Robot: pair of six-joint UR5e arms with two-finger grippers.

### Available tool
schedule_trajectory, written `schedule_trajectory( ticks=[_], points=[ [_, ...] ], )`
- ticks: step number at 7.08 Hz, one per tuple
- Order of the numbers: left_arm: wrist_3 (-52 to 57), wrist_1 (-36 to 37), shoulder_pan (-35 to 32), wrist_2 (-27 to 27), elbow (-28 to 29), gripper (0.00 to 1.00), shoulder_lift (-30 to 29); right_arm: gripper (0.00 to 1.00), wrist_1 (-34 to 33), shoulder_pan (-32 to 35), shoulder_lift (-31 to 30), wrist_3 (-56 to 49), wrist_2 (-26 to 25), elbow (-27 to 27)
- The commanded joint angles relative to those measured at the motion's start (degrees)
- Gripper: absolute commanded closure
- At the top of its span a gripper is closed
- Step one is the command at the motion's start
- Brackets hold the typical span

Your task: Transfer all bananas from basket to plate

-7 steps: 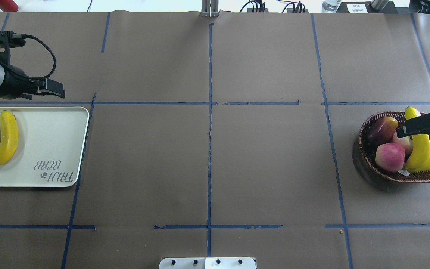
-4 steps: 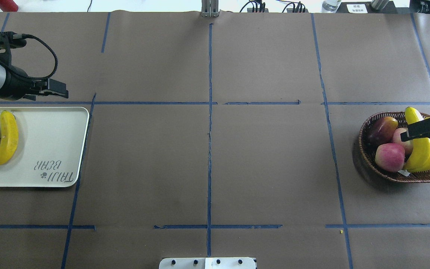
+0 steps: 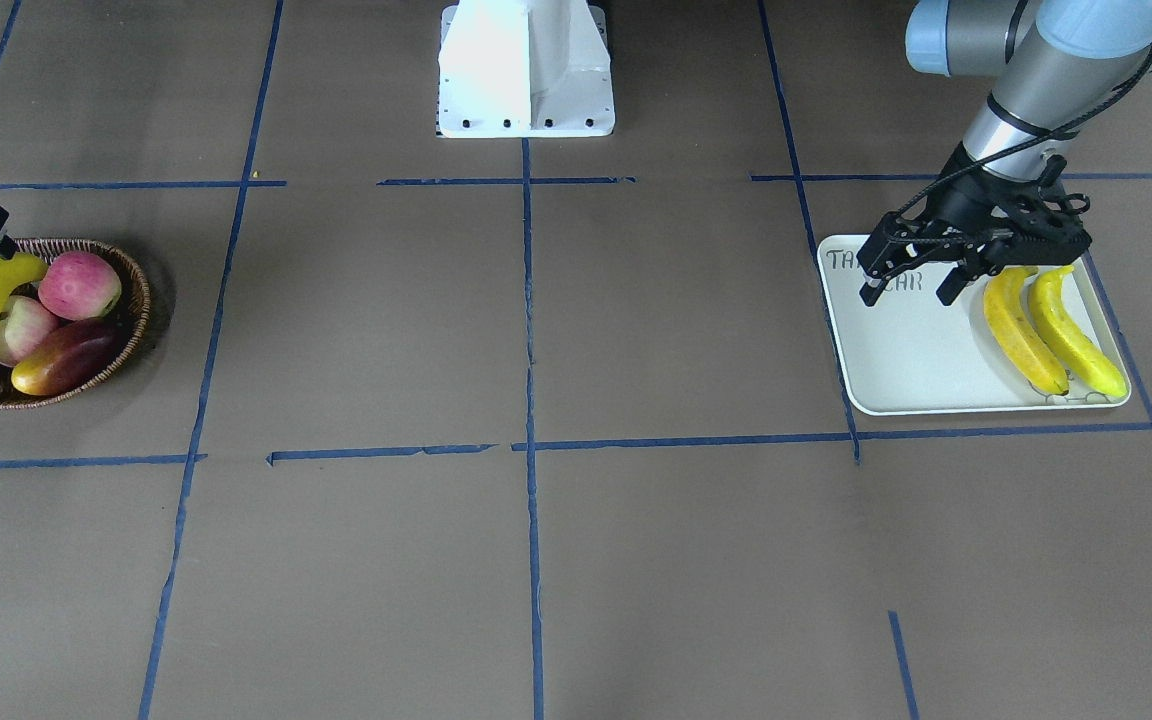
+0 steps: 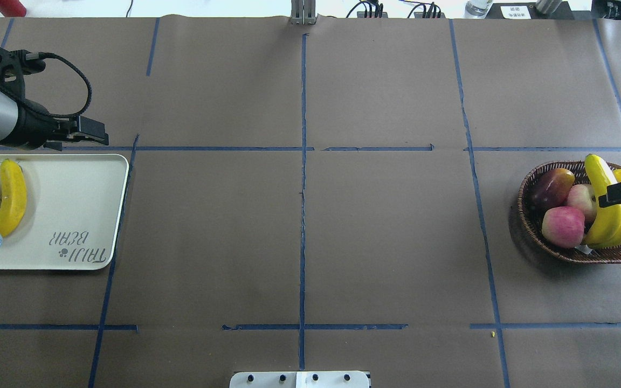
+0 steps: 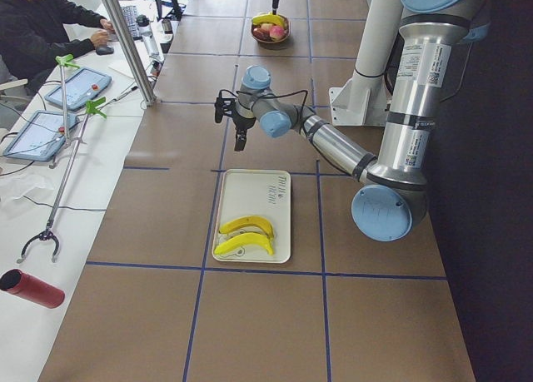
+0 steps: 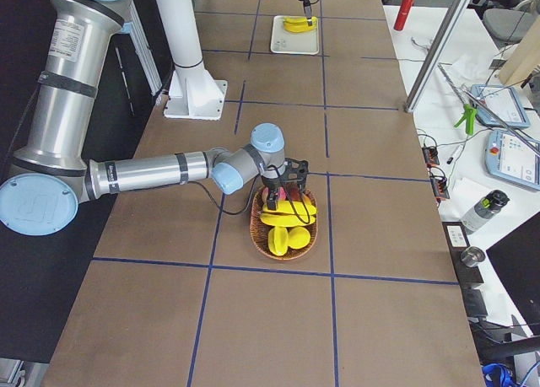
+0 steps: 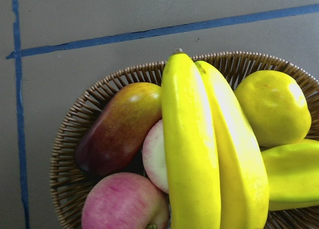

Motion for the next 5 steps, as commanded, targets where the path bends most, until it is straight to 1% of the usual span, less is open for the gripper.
schedule_trajectory(
  ticks=[1,2,3,5],
  points=[
    [-1.41,0.01,0.46,0.14,-0.36,0.01,-0.04,0.0,0.01,-0.08,0.87,0.51,-0.82,-1.52],
    [-1.41,0.01,0.54,0.14,-0.36,0.01,-0.04,0.04,-0.07,-0.08,0.87,0.43,-0.91,-1.79],
    [-1.41,0.01,0.54,-0.03,-0.36,0.01,-0.04,0.09,-0.25,-0.86,0.96,0.52,-0.91,-1.96],
    [-1.24,0.01,0.54,-0.12,-0.36,0.01,-0.12,0.09,-0.16,-1.92,2.45,0.43,-0.82,-3.89]
  ],
)
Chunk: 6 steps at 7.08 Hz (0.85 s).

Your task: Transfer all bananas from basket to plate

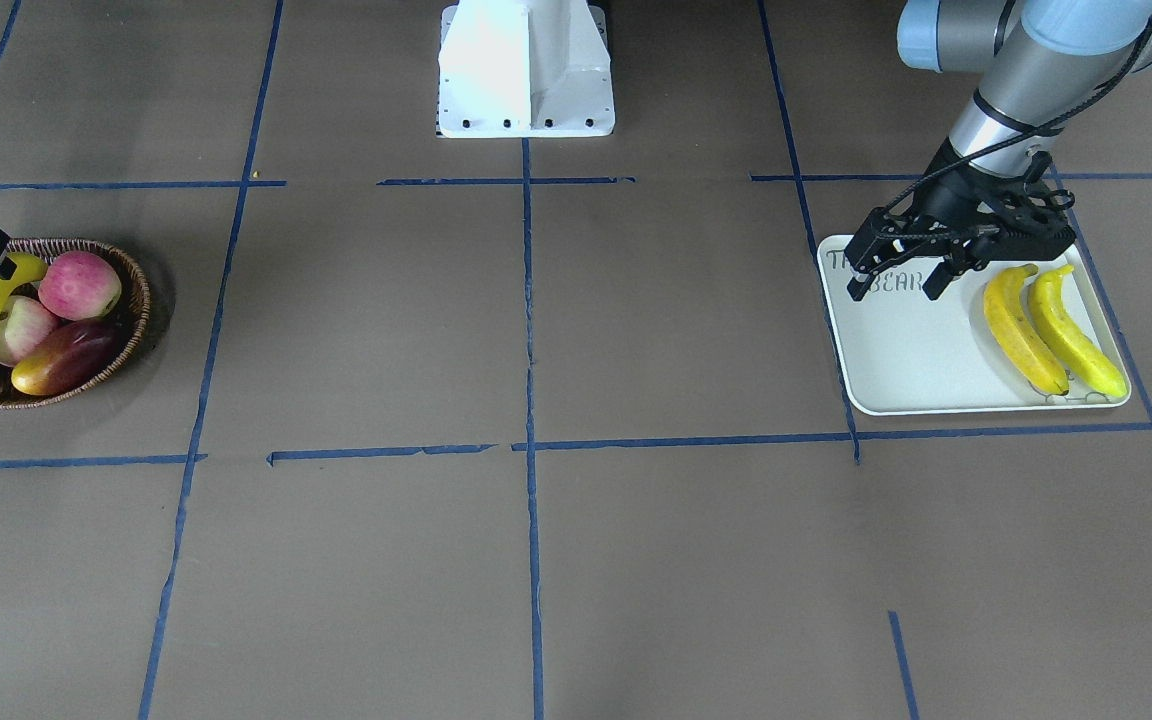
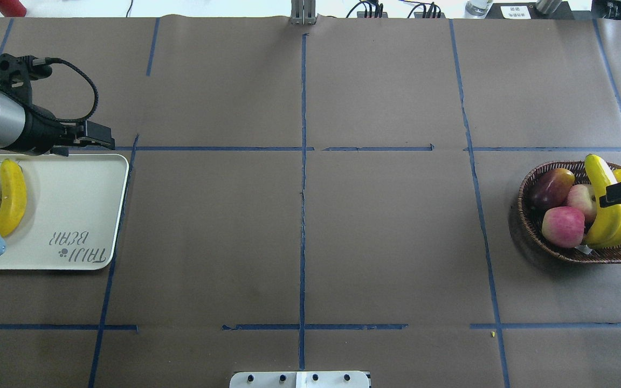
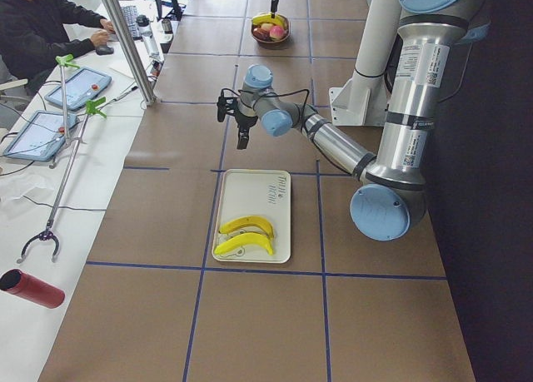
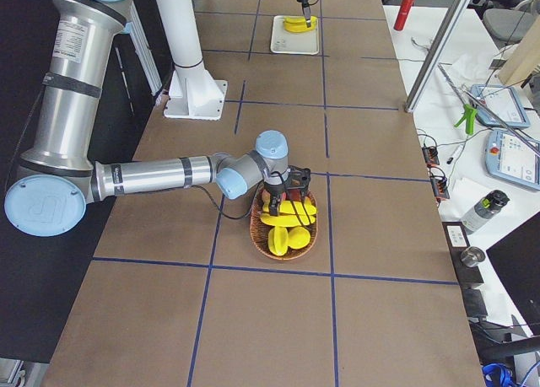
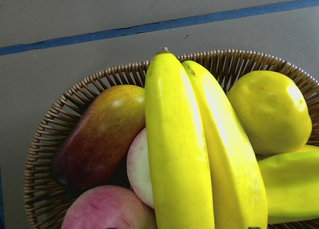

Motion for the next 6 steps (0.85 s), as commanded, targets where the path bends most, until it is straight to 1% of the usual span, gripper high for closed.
schedule_trajectory(
  ticks=[1,2,3,4,5,6],
  points=[
    [0.13,0.0,0.01,-0.09,0.0,0.01,-0.12,0.09,0.0,-0.6,0.55,-0.15,0.06,-1.18],
    [0.13,0.0,0.01,-0.09,-0.09,0.01,-0.12,0.15,0.0,-0.51,0.55,-0.23,0.06,-1.18],
    [0.13,0.09,0.01,-0.09,-0.09,0.01,-0.12,0.52,0.0,-0.51,0.38,-0.67,0.24,-1.26],
    [0.13,0.09,0.01,-0.09,-0.09,0.01,-0.12,0.82,0.09,-0.43,0.2,-0.76,0.41,-1.26],
    [0.13,0.09,0.01,-0.09,-0.09,0.01,-0.12,0.97,0.09,-0.34,0.12,-0.85,0.5,-0.83],
    [0.13,0.09,0.01,-0.09,-0.09,0.01,-0.12,1.0,0.09,0.1,-0.06,-0.85,0.76,0.04]
  ],
)
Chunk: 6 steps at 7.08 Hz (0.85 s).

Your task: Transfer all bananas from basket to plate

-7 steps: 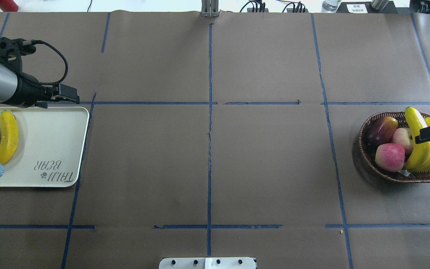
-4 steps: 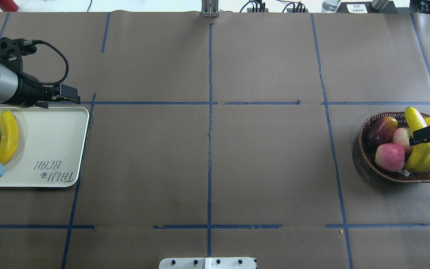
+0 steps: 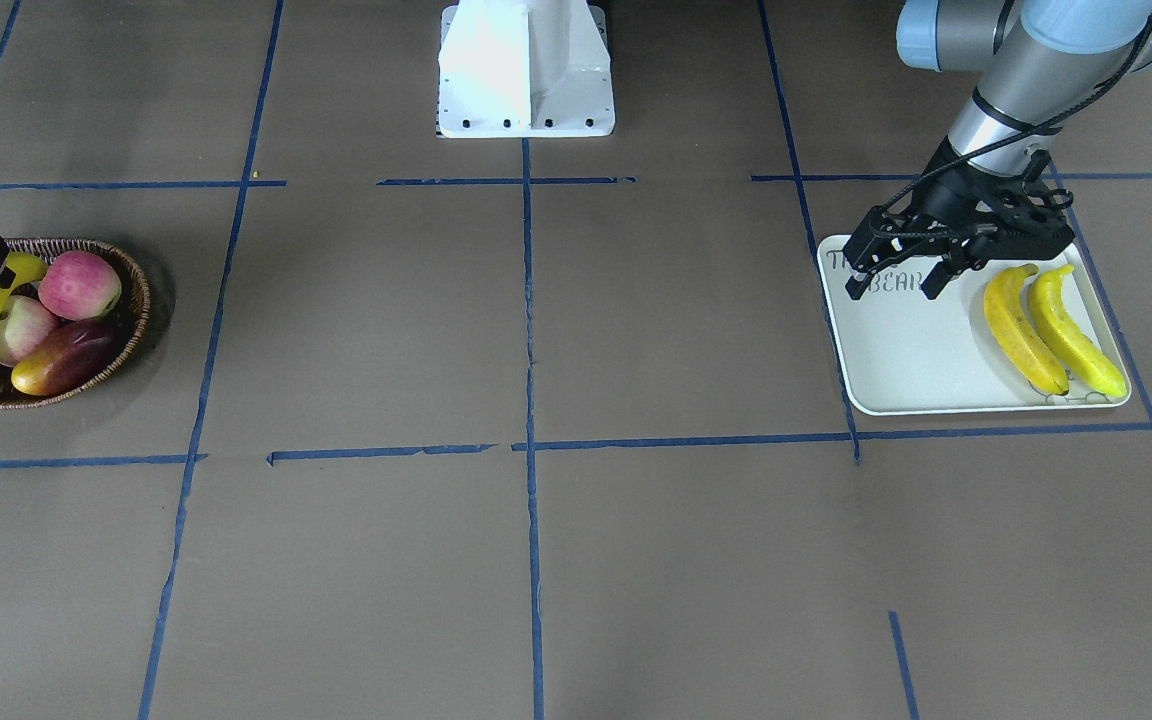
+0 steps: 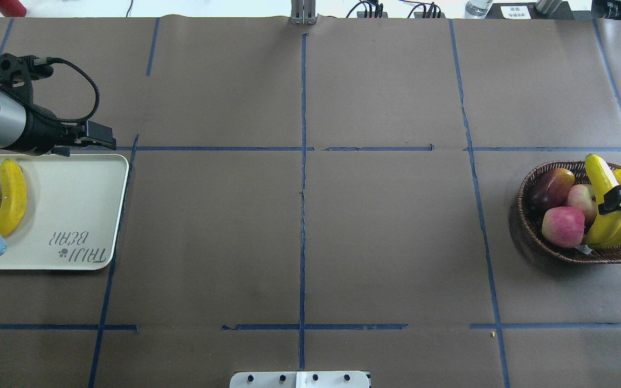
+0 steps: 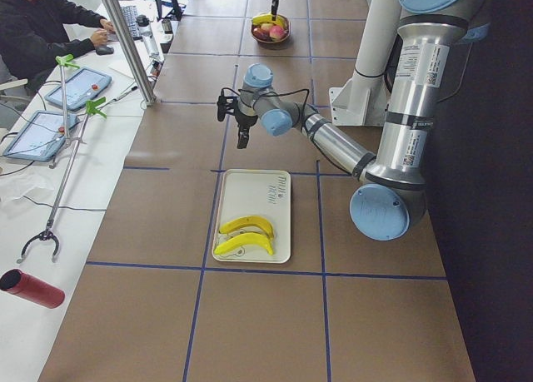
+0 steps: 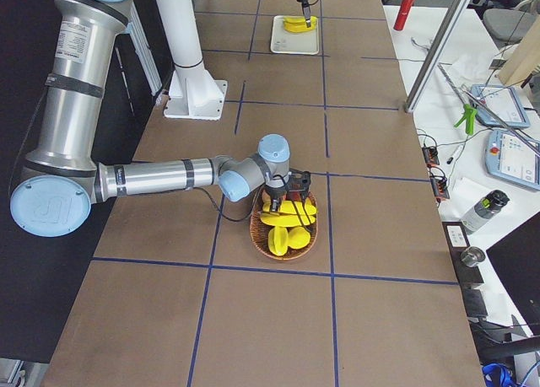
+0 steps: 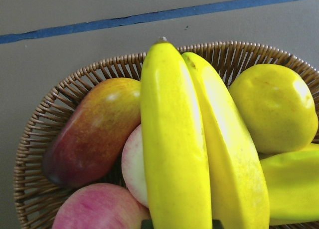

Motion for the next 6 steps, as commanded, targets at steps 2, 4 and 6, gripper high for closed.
schedule_trajectory(
  ticks=[2,4,6],
  points=[
    [0.0,0.0,0.09,0.0,0.09,0.01,0.0,1.0,-0.25,4.21,-1.49,-0.23,3.39,4.9],
    [0.0,0.18,0.09,-1.91,0.09,0.0,0.0,1.0,-0.52,8.26,-2.21,-0.23,8.32,8.25],
    [0.0,0.18,0.09,-2.2,-0.18,0.0,0.0,1.0,-0.78,9.67,-1.6,-0.23,8.52,11.15]
  ],
)
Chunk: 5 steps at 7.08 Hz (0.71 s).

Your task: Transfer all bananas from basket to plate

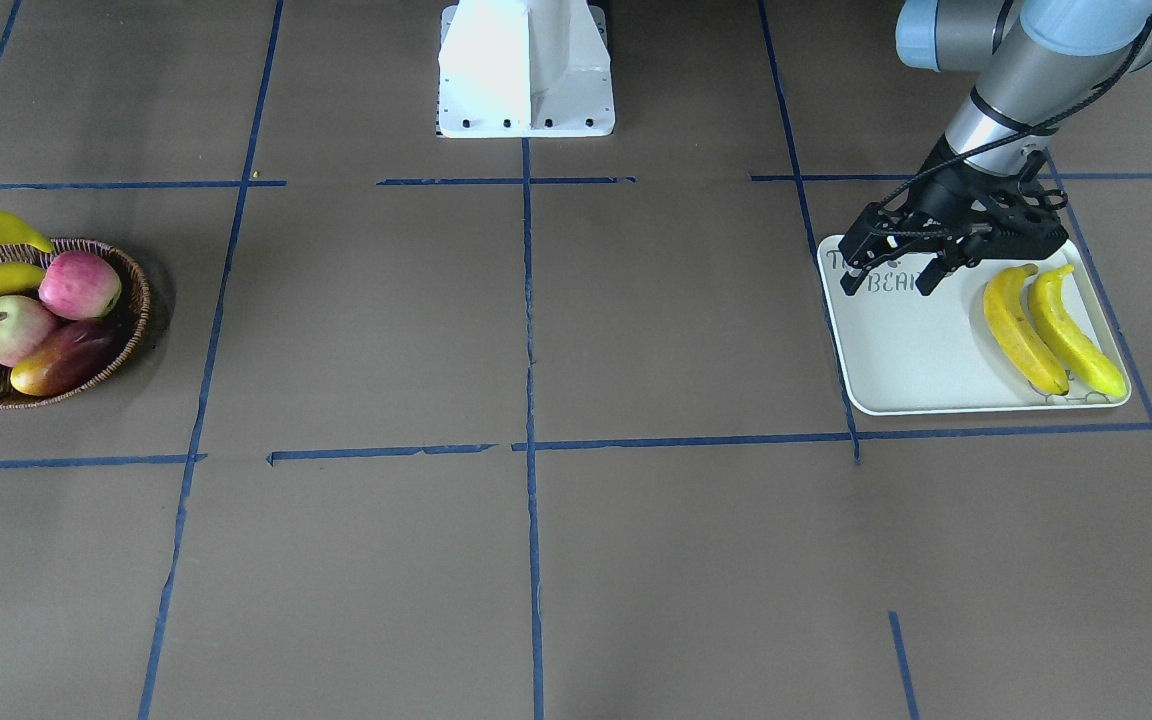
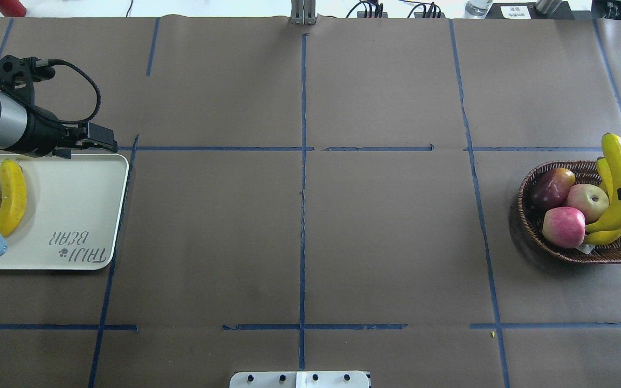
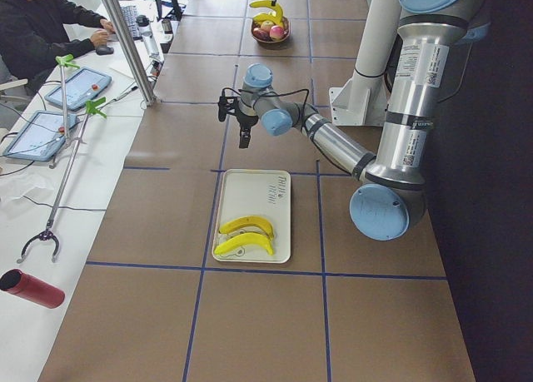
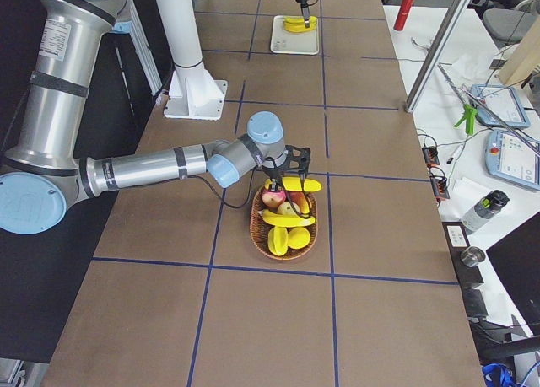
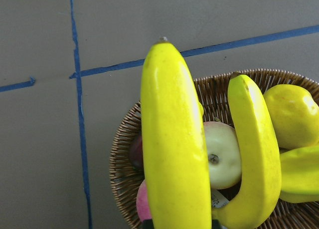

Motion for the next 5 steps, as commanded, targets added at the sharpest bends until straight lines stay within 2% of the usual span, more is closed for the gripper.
schedule_trajectory(
  ticks=[1,3,4,5],
  points=[
    [0.0,-0.07,0.0,-0.59,-0.13,0.0,-0.08,1.0,-0.26,1.05,3.33,0.52,0.79,2.6],
    [-1.13,-0.51,0.0,-2.26,-0.3,0.0,-0.86,1.0,-0.35,-4.01,13.93,5.06,2.28,1.3],
    [-4.97,-0.77,0.09,-2.35,-0.3,0.01,-3.48,1.0,0.09,-9.53,21.13,13.19,1.85,0.5],
    [-10.75,-4.87,0.79,-2.27,0.66,0.01,-5.85,1.0,0.61,-15.24,28.51,22.14,-0.15,-1.25]
  ],
)
